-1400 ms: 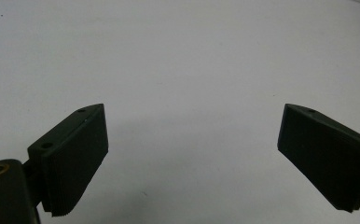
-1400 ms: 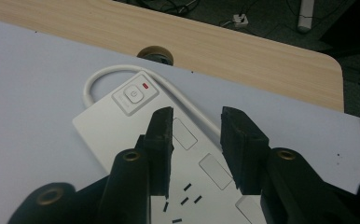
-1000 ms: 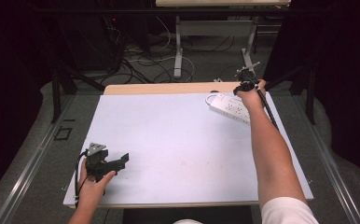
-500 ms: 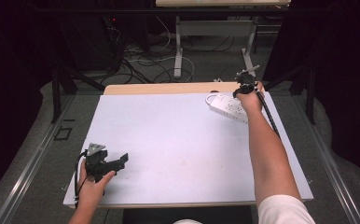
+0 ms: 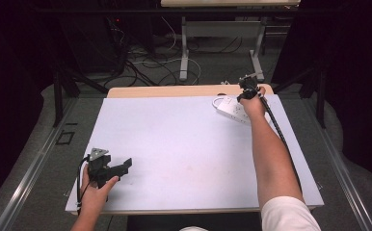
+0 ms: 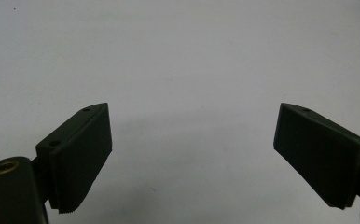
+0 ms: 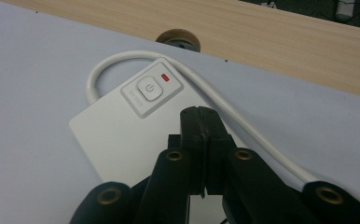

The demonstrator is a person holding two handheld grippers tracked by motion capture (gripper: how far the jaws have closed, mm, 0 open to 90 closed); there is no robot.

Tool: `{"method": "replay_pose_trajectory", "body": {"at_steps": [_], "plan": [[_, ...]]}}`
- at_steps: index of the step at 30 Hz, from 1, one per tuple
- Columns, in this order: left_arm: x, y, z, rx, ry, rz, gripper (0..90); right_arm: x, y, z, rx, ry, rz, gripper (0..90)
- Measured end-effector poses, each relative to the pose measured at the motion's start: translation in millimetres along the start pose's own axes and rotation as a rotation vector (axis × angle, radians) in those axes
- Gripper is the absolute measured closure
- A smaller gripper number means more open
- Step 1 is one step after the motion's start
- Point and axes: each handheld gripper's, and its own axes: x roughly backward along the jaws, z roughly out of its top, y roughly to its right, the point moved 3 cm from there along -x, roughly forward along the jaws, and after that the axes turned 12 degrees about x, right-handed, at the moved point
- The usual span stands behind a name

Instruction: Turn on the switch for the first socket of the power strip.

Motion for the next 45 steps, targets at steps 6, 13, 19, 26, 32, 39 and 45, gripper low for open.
{"method": "replay_pose_trajectory", "body": {"at_steps": [6,13,19,26,32,39,45], "plan": [[1.8,-0.2,0.1,0.002,0.0,0.004,11.3,-5.4,-1.1,-1.2,0.006,0.001,-0.006,90.0],[2.5,-0.1,0.1,0.004,0.008,0.005,11.4,-10.8,-3.4,-0.8,0.011,0.01,-0.017,90.0],[3.9,-0.1,0.6,0.003,0.01,0.006,11.5,-12.4,-0.6,-2.0,-0.001,0.012,-0.024,90.0],[3.2,-0.3,0.3,0.004,0.008,0.006,11.5,-13.2,3.4,-3.5,-0.011,0.018,-0.029,90.0],[3.7,0.2,0.9,0.005,0.01,0.005,11.5,-15.2,2.5,-2.9,-0.009,0.019,-0.034,90.0],[3.0,0.5,0.3,0.005,0.006,0.003,11.6,-17.8,3.9,-5.1,-0.021,0.008,-0.033,90.0],[2.5,0.7,0.1,0.005,0.008,0.004,11.6,-18.4,3.0,-5.1,-0.014,0.011,-0.038,90.0]]}}
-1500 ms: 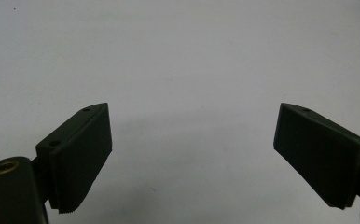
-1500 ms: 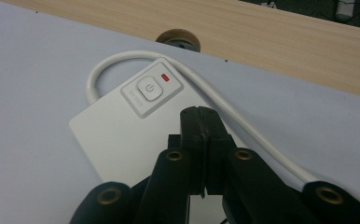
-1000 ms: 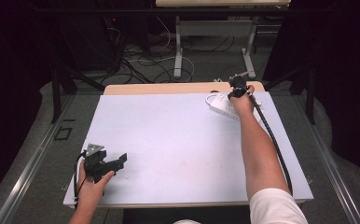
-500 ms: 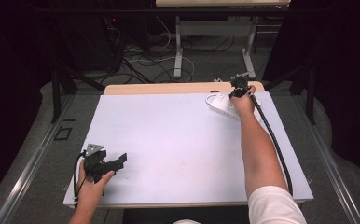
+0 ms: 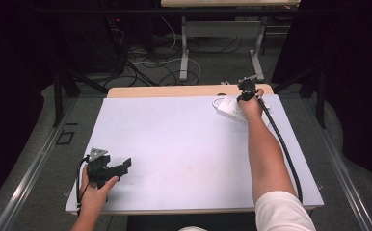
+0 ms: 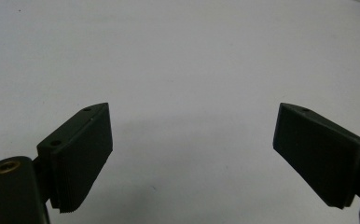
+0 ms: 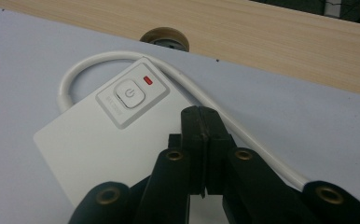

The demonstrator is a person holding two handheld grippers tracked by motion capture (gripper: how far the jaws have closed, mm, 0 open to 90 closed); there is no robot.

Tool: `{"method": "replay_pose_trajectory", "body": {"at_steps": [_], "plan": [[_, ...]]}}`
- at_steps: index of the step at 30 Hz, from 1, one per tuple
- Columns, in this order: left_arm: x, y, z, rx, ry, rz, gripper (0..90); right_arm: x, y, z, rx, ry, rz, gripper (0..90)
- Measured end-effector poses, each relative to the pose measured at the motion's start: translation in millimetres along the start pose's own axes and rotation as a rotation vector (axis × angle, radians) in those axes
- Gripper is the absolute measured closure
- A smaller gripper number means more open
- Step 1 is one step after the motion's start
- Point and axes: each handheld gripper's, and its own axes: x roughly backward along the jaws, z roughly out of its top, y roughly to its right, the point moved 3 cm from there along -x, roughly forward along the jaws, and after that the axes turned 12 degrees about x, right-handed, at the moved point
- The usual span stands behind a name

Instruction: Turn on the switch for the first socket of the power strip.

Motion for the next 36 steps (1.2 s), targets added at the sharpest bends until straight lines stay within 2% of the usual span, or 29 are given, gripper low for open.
{"method": "replay_pose_trajectory", "body": {"at_steps": [9,14,29,33,36], "plan": [[-0.1,0.3,0.3,-0.002,-0.004,0.001,11.6,-0.7,-1.1,-0.2,-0.005,-0.003,-0.007,90.0],[0.2,-0.1,0.5,0.0,0.001,0.002,11.7,-1.6,-1.2,-0.8,0.02,0.007,-0.013,90.0],[0.5,0.1,0.1,0.001,0.001,0.001,11.7,-2.2,-3.8,-1.5,0.011,0.006,-0.01,90.0],[0.4,0.2,0.4,0.001,0.002,0.001,11.8,-1.9,-4.8,-0.4,0.004,0.011,0.012,90.0],[0.2,0.8,0.8,-0.004,0.0,-0.002,11.8,0.1,-5.6,0.6,0.009,0.007,0.001,89.8]]}}
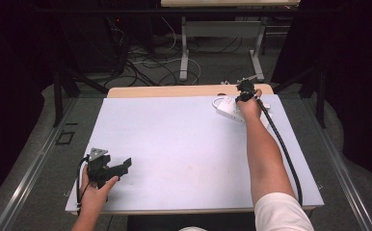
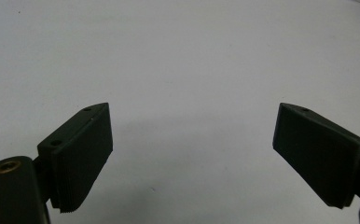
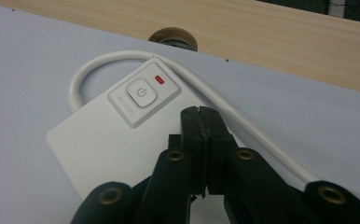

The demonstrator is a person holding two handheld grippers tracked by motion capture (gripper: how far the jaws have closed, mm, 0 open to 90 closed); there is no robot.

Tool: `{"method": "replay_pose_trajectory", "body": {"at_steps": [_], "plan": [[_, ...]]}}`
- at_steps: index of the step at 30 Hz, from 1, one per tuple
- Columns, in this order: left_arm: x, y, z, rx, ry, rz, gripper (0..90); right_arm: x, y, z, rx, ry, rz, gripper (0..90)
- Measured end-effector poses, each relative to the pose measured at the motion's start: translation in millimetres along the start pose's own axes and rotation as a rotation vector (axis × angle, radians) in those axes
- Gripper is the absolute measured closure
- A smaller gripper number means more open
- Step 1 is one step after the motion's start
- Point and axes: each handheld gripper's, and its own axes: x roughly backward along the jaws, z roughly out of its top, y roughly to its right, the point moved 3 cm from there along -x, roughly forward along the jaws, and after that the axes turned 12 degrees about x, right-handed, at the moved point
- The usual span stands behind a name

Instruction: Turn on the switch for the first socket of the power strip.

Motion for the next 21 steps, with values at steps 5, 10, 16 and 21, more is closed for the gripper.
{"method": "replay_pose_trajectory", "body": {"at_steps": [5,10,16,21], "plan": [[-0.2,1.5,0.5,0.001,0.002,-0.002,11.8,3.8,0.2,2.1,0.004,0.008,-0.006,88.1],[-1.0,2.3,0.9,-0.003,0.001,-0.006,11.8,8.3,1.5,2.5,0.0,0.0,-0.005,85.3],[-1.8,3.1,1.4,-0.006,0.0,-0.008,11.8,10.4,2.0,3.0,-0.004,-0.01,0.005,81.3],[-2.6,3.6,1.6,-0.008,0.0,-0.007,11.8,12.1,1.3,3.3,0.002,-0.019,0.002,77.5]]}}
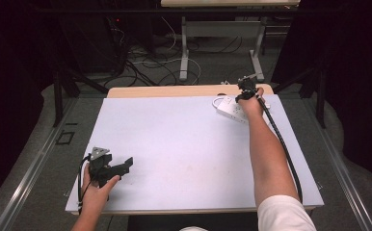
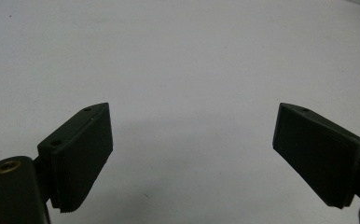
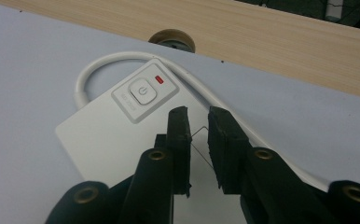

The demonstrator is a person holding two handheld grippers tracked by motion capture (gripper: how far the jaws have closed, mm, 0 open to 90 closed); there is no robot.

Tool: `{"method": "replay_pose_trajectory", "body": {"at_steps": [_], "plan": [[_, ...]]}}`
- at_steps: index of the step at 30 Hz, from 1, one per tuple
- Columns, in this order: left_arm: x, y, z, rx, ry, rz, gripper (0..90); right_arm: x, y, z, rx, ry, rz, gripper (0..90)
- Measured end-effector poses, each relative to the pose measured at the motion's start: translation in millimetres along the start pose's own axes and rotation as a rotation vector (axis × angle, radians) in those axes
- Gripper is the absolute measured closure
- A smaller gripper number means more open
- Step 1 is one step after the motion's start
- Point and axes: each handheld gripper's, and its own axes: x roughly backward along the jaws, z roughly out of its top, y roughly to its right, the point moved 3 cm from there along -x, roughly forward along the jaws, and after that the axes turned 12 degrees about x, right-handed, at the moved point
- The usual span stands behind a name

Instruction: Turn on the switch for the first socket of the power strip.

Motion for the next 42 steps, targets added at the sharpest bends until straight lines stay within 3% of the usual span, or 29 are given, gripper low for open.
{"method": "replay_pose_trajectory", "body": {"at_steps": [6,11,13,17,21,23,29,34,38,42], "plan": [[0.0,0.7,0.1,0.0,0.002,-0.004,11.8,1.5,0.3,-1.4,-0.002,-0.028,0.014,67.9],[-0.6,1.1,0.3,-0.007,-0.007,-0.005,11.8,3.9,0.8,-2.2,-0.003,-0.041,-0.006,63.6],[-1.8,2.2,-0.2,-0.007,-0.006,-0.009,11.9,6.3,0.8,-2.2,0.015,-0.045,-0.014,58.0],[-2.9,4.1,-0.3,-0.023,-0.016,-0.02,11.9,9.2,0.6,-1.5,0.006,-0.042,-0.027,54.2],[-3.9,4.3,0.0,-0.028,-0.013,-0.029,11.9,14.3,1.8,0.1,-0.019,-0.031,-0.044,44.1],[-4.1,4.3,0.2,-0.026,-0.01,-0.036,11.9,17.2,2.7,-0.2,-0.046,-0.034,-0.04,33.1],[-3.9,6.8,1.3,-0.036,-0.018,-0.048,11.9,20.9,3.4,-1.8,-0.068,-0.046,-0.035,17.1],[-5.1,7.6,1.5,-0.045,-0.018,-0.056,11.9,25.1,-0.1,-2.8,-0.064,-0.059,-0.024,13.8],[-4.9,6.6,1.6,-0.035,-0.013,-0.051,11.9,30.6,-1.9,-1.7,-0.058,-0.048,-0.008,0.6],[-4.4,5.3,1.8,-0.04,-0.025,-0.051,11.9,35.1,-6.6,-1.0,-0.04,-0.037,0.003,0.0]]}}
